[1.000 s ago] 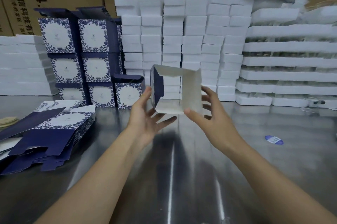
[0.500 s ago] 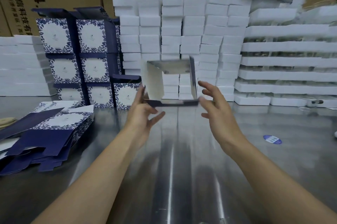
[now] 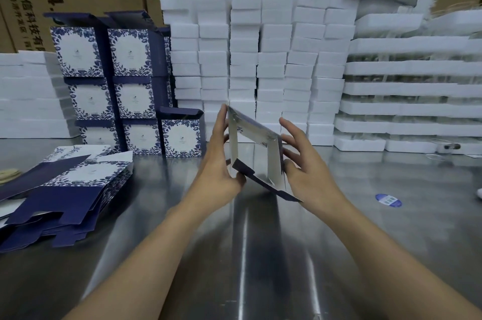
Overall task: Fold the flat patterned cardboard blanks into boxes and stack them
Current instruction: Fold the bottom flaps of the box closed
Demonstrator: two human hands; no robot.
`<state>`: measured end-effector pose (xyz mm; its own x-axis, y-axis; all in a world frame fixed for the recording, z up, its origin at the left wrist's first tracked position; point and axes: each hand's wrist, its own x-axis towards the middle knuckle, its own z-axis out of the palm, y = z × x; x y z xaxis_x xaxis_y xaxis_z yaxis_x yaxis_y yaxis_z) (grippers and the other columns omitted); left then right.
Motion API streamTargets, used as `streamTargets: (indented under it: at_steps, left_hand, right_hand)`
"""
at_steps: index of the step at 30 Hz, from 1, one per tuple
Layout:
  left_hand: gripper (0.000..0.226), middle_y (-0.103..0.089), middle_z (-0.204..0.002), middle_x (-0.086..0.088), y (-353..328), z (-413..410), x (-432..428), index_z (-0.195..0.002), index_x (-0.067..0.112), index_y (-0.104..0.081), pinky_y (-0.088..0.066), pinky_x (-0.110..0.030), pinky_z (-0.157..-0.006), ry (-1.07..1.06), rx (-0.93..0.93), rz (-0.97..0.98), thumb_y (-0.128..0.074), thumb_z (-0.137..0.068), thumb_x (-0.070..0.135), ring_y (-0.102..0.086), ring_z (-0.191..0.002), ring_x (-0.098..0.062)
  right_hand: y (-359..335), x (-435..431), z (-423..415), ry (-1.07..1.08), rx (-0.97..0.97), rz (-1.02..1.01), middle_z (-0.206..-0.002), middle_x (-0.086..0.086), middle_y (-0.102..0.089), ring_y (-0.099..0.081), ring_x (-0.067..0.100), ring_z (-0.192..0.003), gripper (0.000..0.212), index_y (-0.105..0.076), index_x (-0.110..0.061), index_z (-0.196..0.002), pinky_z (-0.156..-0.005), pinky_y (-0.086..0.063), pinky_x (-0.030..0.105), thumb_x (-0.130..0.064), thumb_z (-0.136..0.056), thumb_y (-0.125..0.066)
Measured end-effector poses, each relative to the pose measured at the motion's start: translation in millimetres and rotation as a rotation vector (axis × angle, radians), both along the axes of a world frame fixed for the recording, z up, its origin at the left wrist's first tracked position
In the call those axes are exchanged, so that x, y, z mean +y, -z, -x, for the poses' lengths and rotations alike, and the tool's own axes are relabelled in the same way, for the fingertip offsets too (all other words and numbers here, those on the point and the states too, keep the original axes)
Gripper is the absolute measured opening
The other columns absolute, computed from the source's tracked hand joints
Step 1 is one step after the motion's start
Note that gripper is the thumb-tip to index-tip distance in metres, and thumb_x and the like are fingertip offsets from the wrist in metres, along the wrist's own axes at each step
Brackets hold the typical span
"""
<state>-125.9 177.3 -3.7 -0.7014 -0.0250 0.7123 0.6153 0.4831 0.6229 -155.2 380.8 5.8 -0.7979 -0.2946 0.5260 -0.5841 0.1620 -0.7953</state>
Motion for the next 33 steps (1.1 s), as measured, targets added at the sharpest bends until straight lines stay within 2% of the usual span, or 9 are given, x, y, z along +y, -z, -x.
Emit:
streamTargets:
  at_steps: [4,6,9,12,16,22,26,29,33]
  left_hand:
    - [0.155,-0.018,-0.169,0.03,-0.8,-6.4,6.4,-0.163,0.056,0.006,-0.039,-0.047,-0.118,-0.062,0.019,0.087,-0.104,-0.053,0.056,-0.028,-0.156,-0.004]
    - [0.156,-0.028,-0.164,0.033,-2.7,-10.2,8.5,-0.16,0.062,0.004,-0.043,-0.048,-0.116,-0.076,0.003,0.034,-0.103,-0.047,0.062,-0.038,-0.15,-0.002]
    - [0.149,-0.044,-0.149,0.04,-6.4,-10.4,5.9,-0.158,0.066,0.0,-0.046,-0.04,-0.111,-0.078,0.044,-0.062,-0.103,-0.052,0.052,-0.052,-0.138,0.002]
    - [0.143,-0.043,-0.152,0.031,-7.8,-9.7,2.6,-0.157,0.067,-0.005,-0.042,-0.023,-0.109,-0.139,0.097,-0.103,-0.103,-0.055,0.048,-0.043,-0.143,0.008]
    - [0.132,-0.043,-0.157,0.021,-6.3,-11.1,3.2,-0.16,0.061,-0.014,-0.036,0.002,-0.096,-0.221,0.167,-0.003,-0.1,-0.06,0.052,-0.045,-0.133,0.018]
    - [0.102,-0.033,-0.164,0.014,-5.5,-12.6,-1.8,-0.152,0.058,-0.039,-0.028,-0.002,-0.11,-0.278,0.196,0.16,-0.093,-0.066,0.06,-0.024,-0.152,0.01]
    - [0.101,-0.047,-0.154,0.02,-4.1,-9.7,-2.5,-0.155,0.048,-0.038,-0.05,-0.04,-0.113,-0.269,0.155,0.077,-0.094,-0.07,0.048,-0.049,-0.143,-0.009]
    - [0.11,-0.058,-0.148,0.014,-4.4,-7.6,-2.1,-0.158,0.051,-0.032,-0.052,-0.045,-0.111,-0.253,0.074,-0.063,-0.095,-0.068,0.051,-0.057,-0.137,-0.012]
    - [0.12,-0.051,-0.157,0.014,-9.2,-8.9,-0.5,-0.16,0.047,-0.033,-0.053,-0.034,-0.111,-0.177,-0.001,-0.332,-0.096,-0.059,0.056,-0.055,-0.138,-0.001]
  right_hand:
    - [-0.5,4.1,4.2,0.113,-0.022,0.018,-0.136,-0.016,-0.06,-0.069,-0.001,-0.097,0.067,-0.041,-0.068,-0.138,-0.071,-0.053,0.022,-0.01,-0.104,-0.046]
    - [-2.1,7.0,5.4,0.158,-0.035,0.036,-0.13,-0.013,-0.063,-0.069,-0.003,-0.092,0.059,-0.043,-0.062,-0.14,-0.075,-0.059,0.031,-0.014,-0.107,-0.046]
    - [-6.1,11.1,4.1,0.126,-0.047,0.061,-0.131,-0.008,-0.062,-0.069,-0.001,-0.107,0.075,-0.037,-0.061,-0.148,-0.095,-0.06,0.044,0.001,-0.106,-0.036]
    - [-9.3,12.0,-3.4,0.1,0.073,-0.019,-0.141,-0.01,-0.055,-0.065,0.004,-0.122,0.096,-0.022,-0.074,-0.15,-0.098,-0.056,0.035,0.008,-0.102,-0.041]
    - [-9.6,10.2,-10.3,0.038,0.279,-0.123,-0.156,-0.031,-0.042,-0.053,0.0,-0.137,0.101,-0.016,-0.066,-0.157,-0.105,-0.048,0.029,0.003,-0.095,-0.054]
    - [-5.9,9.0,-13.8,0.052,0.338,-0.173,-0.148,-0.035,-0.046,-0.052,-0.002,-0.134,0.075,-0.037,-0.061,-0.15,-0.11,-0.051,0.041,-0.033,-0.086,-0.062]
    - [-5.2,9.5,-11.7,0.106,0.284,-0.143,-0.147,-0.035,-0.049,-0.059,-0.003,-0.127,0.071,-0.035,-0.06,-0.149,-0.108,-0.053,0.042,-0.049,-0.086,-0.067]
    - [-2.7,9.3,-8.4,0.155,0.23,-0.091,-0.136,-0.04,-0.049,-0.061,-0.006,-0.121,0.079,-0.029,-0.059,-0.151,-0.104,-0.052,0.033,-0.057,-0.085,-0.072]
    - [-7.3,7.5,-7.0,0.148,0.04,0.195,-0.146,-0.006,-0.056,-0.059,-0.018,-0.116,0.081,-0.04,-0.053,-0.149,-0.09,-0.048,0.008,-0.056,-0.079,-0.081]
